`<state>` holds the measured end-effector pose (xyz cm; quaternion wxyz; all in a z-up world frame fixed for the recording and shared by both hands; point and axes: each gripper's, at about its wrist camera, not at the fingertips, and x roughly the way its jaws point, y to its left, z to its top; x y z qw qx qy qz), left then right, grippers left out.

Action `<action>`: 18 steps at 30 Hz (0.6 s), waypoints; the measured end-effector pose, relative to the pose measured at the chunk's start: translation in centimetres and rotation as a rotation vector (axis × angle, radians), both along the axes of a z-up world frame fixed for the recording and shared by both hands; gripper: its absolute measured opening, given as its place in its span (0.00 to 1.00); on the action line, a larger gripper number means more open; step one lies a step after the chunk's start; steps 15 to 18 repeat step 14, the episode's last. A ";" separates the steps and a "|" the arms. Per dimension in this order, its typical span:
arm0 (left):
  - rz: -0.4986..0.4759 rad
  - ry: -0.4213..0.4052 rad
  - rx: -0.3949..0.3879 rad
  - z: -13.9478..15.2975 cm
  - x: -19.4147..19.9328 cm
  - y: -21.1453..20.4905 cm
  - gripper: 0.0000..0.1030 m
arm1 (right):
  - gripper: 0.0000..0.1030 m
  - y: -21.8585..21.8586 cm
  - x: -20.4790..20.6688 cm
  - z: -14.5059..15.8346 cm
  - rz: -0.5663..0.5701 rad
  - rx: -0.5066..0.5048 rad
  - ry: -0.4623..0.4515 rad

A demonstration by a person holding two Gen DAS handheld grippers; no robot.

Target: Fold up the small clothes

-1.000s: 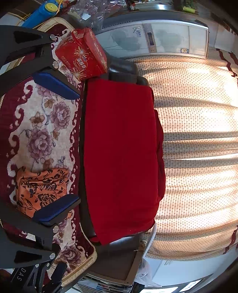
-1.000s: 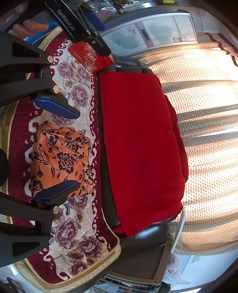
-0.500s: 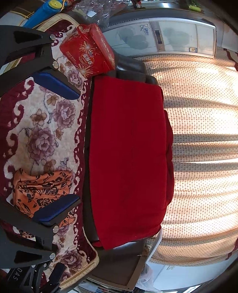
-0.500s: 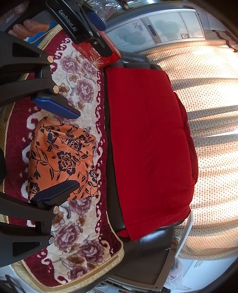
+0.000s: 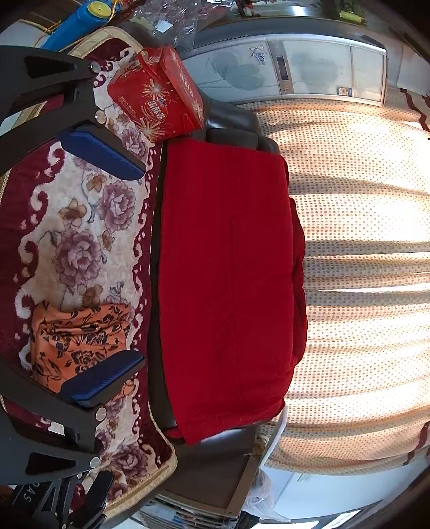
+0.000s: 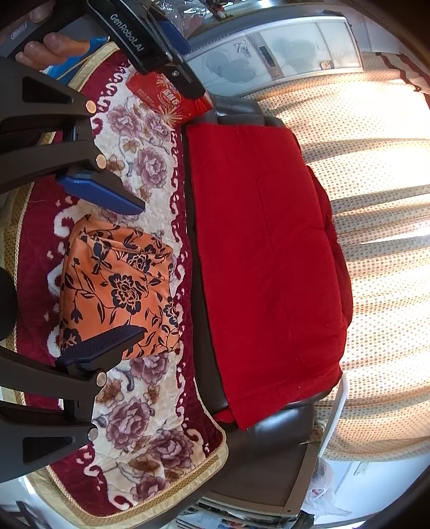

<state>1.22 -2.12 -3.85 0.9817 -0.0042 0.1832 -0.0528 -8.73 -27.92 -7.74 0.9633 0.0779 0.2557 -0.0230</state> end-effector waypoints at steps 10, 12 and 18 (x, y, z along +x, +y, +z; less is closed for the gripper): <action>0.017 0.022 0.000 -0.9 2.1 0.2 0.99 | 0.70 -0.3 1.4 -0.5 0.004 0.000 0.018; 0.016 0.020 0.004 -1.5 2.9 0.1 0.99 | 0.70 -0.3 2.4 -0.8 0.008 -0.003 0.027; 0.039 0.037 0.004 -2.4 4.8 0.4 0.99 | 0.70 -0.7 3.7 -1.3 0.028 -0.008 0.026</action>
